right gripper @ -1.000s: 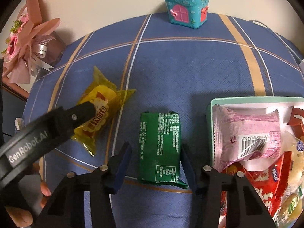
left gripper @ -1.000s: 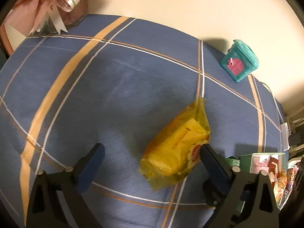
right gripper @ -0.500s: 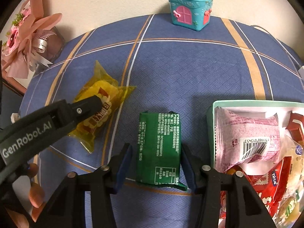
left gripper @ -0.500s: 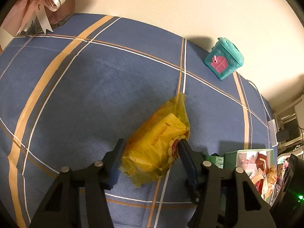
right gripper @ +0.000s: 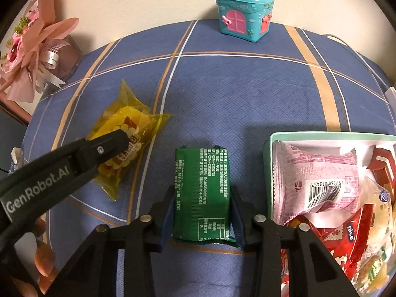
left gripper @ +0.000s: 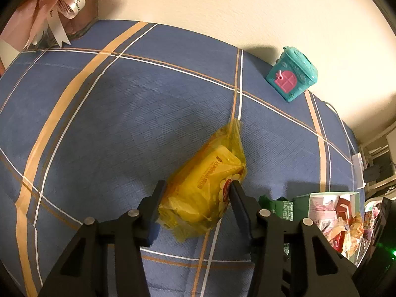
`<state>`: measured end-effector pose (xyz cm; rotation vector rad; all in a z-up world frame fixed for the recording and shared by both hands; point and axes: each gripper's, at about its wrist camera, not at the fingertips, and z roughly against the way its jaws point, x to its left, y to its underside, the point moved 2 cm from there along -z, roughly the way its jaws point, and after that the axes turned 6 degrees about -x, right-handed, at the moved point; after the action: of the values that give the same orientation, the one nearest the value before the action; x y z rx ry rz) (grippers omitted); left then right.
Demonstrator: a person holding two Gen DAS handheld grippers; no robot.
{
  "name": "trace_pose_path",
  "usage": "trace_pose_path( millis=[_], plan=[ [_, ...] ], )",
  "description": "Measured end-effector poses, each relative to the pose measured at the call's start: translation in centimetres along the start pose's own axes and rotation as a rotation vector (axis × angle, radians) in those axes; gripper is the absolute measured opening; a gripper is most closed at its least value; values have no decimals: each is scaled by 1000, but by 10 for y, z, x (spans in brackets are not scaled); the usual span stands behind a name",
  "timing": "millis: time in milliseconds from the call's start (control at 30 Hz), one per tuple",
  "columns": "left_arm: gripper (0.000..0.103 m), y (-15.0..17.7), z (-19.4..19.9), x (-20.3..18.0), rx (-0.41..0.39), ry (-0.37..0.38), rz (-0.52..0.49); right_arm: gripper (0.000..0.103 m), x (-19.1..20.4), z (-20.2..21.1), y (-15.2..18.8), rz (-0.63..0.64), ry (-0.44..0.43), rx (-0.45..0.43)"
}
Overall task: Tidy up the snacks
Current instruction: 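Carry yellow cake with left tool over tray while right tool carries green pack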
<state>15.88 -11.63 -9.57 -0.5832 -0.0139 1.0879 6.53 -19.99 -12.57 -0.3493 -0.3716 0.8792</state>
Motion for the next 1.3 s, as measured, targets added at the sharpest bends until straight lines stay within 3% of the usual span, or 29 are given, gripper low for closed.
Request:
trace_pose_path(
  millis=[300, 533, 1000, 1300],
  plan=[
    [51, -8, 32, 8, -39, 35, 50, 42, -1, 30, -8, -3, -23, -53],
    [51, -12, 68, -6, -79, 48, 41, 42, -21, 63, -11, -30, 1, -93],
    [51, 31, 94, -125, -3, 220, -127, 42, -138, 133, 8, -220, 158, -118],
    [51, 67, 90, -164, 87, 279, -176, 42, -181, 150, 37, -275, 217, -78]
  ],
)
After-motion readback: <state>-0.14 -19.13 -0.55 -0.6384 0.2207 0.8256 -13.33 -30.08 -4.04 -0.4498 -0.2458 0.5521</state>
